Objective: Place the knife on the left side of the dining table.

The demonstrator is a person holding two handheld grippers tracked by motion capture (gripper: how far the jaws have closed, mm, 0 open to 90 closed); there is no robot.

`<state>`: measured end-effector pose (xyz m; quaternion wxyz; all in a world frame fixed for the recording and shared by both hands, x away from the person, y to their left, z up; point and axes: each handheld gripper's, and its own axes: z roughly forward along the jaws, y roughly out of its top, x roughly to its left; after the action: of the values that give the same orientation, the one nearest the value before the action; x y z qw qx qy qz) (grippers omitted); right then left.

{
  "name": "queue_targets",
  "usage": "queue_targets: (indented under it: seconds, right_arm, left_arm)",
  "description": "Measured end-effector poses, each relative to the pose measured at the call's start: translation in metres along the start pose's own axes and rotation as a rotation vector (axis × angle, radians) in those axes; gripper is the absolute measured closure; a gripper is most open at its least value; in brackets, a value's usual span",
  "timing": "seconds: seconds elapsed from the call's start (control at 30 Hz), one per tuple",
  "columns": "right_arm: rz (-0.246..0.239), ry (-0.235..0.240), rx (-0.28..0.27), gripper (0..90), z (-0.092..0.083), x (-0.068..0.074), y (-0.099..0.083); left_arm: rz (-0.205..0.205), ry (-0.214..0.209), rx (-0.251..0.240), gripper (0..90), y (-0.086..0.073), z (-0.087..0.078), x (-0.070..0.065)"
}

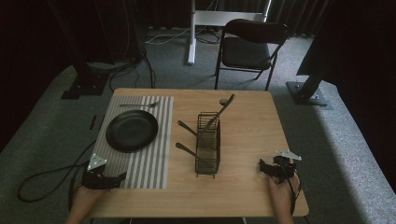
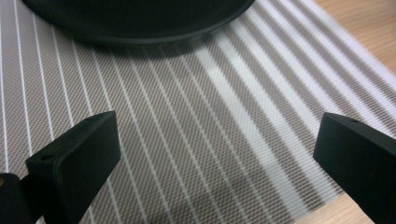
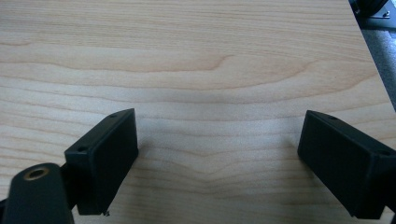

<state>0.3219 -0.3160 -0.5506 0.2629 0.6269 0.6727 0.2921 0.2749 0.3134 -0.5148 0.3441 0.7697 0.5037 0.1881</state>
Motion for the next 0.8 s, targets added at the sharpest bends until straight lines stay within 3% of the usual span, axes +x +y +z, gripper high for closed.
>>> queue_targets:
  seconds: [0.1,0.13,0.3,0.8]
  right_arm:
    - [0.000,0.000,0.000,11.2,0.000,0.000,0.000]
    - [0.000,0.000,0.000,11.3,0.000,0.000,0.000]
    - [0.001,0.000,0.000,11.2,0.000,0.000,0.000]
    - [0.000,0.000,-0.001,11.2,0.000,0.000,0.000]
  left_arm:
    - [0.001,-0.007,-0.002,1.0,0.002,0.000,-0.001]
    - [0.014,-0.029,-0.008,1.0,0.009,-0.001,-0.004]
    - [0.030,-0.060,-0.025,1.0,0.021,-0.001,-0.009]
    - [0.087,-0.118,-0.053,1.0,0.055,0.004,-0.027]
